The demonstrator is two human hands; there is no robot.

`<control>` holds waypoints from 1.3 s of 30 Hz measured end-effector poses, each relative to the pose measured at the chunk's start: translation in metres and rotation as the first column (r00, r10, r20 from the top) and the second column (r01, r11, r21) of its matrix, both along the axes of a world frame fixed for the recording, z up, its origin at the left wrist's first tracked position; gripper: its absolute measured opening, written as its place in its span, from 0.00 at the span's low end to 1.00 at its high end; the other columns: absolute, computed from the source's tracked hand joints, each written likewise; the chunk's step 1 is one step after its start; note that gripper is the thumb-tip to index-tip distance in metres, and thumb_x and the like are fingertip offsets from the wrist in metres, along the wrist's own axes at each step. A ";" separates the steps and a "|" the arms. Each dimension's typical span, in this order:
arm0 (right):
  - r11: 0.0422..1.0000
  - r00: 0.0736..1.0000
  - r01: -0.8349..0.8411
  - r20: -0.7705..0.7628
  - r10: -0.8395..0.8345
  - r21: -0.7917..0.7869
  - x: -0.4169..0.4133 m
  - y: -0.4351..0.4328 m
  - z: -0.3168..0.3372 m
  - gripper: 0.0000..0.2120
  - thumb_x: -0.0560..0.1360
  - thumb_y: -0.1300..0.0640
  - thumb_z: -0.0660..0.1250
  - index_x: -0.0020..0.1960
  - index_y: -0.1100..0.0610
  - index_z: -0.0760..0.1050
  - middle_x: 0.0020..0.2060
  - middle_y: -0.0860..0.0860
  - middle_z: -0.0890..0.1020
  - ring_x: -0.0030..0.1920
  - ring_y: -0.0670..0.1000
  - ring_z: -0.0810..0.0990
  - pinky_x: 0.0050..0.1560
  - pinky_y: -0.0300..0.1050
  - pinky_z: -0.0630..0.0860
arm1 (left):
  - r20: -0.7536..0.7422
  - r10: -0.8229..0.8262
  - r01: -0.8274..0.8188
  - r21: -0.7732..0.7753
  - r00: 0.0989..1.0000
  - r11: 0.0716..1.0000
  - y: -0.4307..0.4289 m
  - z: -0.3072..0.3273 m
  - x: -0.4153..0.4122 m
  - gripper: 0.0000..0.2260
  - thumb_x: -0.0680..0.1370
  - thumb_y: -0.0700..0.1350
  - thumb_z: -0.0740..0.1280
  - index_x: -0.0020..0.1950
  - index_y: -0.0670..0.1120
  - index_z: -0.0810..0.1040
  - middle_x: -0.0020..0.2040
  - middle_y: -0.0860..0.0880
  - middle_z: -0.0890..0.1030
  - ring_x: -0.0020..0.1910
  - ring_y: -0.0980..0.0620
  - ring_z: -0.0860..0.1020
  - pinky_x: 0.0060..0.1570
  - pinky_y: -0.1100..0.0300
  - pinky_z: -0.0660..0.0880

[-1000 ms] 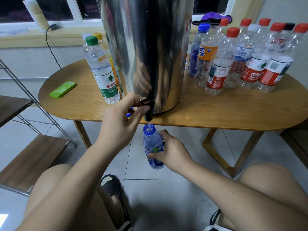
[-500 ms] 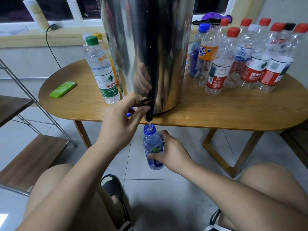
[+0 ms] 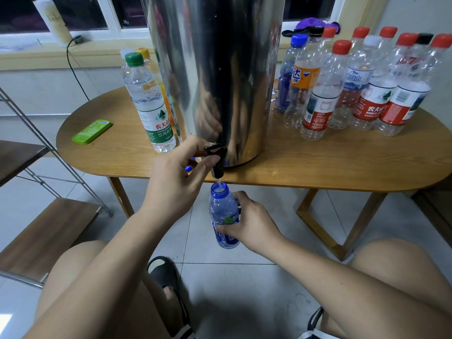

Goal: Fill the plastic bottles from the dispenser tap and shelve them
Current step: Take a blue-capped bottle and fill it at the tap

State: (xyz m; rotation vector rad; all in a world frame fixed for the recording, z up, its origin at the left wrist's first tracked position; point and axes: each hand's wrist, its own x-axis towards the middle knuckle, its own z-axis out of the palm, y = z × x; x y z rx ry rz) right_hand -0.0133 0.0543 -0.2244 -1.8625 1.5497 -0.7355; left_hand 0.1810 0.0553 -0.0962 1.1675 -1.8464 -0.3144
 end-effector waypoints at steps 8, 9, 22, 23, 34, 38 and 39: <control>1.000 1.000 0.005 0.009 -0.005 0.000 0.000 0.000 0.000 0.36 0.66 0.41 0.85 0.68 0.45 0.71 0.60 0.43 0.84 0.57 0.48 0.84 0.57 0.51 0.84 | 0.004 0.003 -0.003 0.001 1.000 1.000 0.000 0.000 0.000 0.07 0.85 0.44 0.72 0.62 0.46 0.83 0.53 0.52 0.86 0.53 0.50 0.82 0.49 0.46 0.79; 1.000 1.000 0.009 0.012 -0.009 0.001 0.000 0.000 0.000 0.36 0.66 0.41 0.84 0.67 0.45 0.71 0.60 0.42 0.84 0.57 0.48 0.84 0.57 0.52 0.84 | 0.003 0.002 -0.002 0.000 1.000 1.000 0.000 0.000 0.000 0.07 0.85 0.44 0.72 0.62 0.46 0.83 0.53 0.53 0.86 0.52 0.50 0.82 0.49 0.46 0.79; 1.000 1.000 0.008 0.015 -0.008 -0.004 -0.001 -0.001 -0.001 0.36 0.66 0.41 0.84 0.67 0.44 0.71 0.59 0.42 0.84 0.57 0.47 0.83 0.56 0.50 0.83 | -0.002 -0.008 0.008 0.000 1.000 1.000 0.000 0.001 -0.001 0.07 0.85 0.43 0.72 0.62 0.46 0.83 0.53 0.52 0.86 0.53 0.50 0.83 0.51 0.45 0.79; 1.000 1.000 0.007 0.012 -0.007 -0.005 -0.001 -0.001 -0.001 0.36 0.66 0.40 0.84 0.67 0.45 0.71 0.59 0.42 0.84 0.57 0.47 0.83 0.56 0.50 0.84 | -0.004 -0.007 0.007 0.000 1.000 1.000 0.000 0.000 -0.001 0.07 0.85 0.43 0.72 0.62 0.46 0.83 0.53 0.52 0.86 0.53 0.50 0.83 0.50 0.45 0.79; 1.000 1.000 0.003 0.009 -0.003 0.007 -0.001 0.000 0.001 0.35 0.67 0.41 0.84 0.67 0.45 0.71 0.60 0.43 0.84 0.57 0.48 0.84 0.56 0.50 0.84 | 0.016 -0.002 0.002 -0.017 1.000 1.000 -0.001 -0.001 0.001 0.06 0.85 0.45 0.72 0.61 0.46 0.82 0.52 0.52 0.86 0.53 0.47 0.82 0.49 0.43 0.80; 1.000 1.000 0.007 0.007 -0.007 0.010 -0.001 0.000 0.002 0.35 0.67 0.41 0.84 0.67 0.45 0.72 0.59 0.43 0.84 0.56 0.49 0.84 0.56 0.51 0.83 | 0.007 -0.001 0.001 -0.015 1.000 1.000 0.000 0.000 0.000 0.05 0.85 0.43 0.72 0.61 0.45 0.83 0.52 0.52 0.86 0.52 0.48 0.82 0.49 0.44 0.79; 1.000 1.000 0.008 0.008 -0.008 0.011 -0.001 0.000 0.002 0.35 0.67 0.41 0.84 0.67 0.45 0.72 0.59 0.43 0.84 0.56 0.49 0.84 0.56 0.51 0.83 | 0.002 -0.003 0.003 -0.013 1.000 1.000 0.000 0.000 0.000 0.05 0.85 0.42 0.72 0.60 0.45 0.83 0.52 0.52 0.86 0.52 0.49 0.82 0.50 0.45 0.79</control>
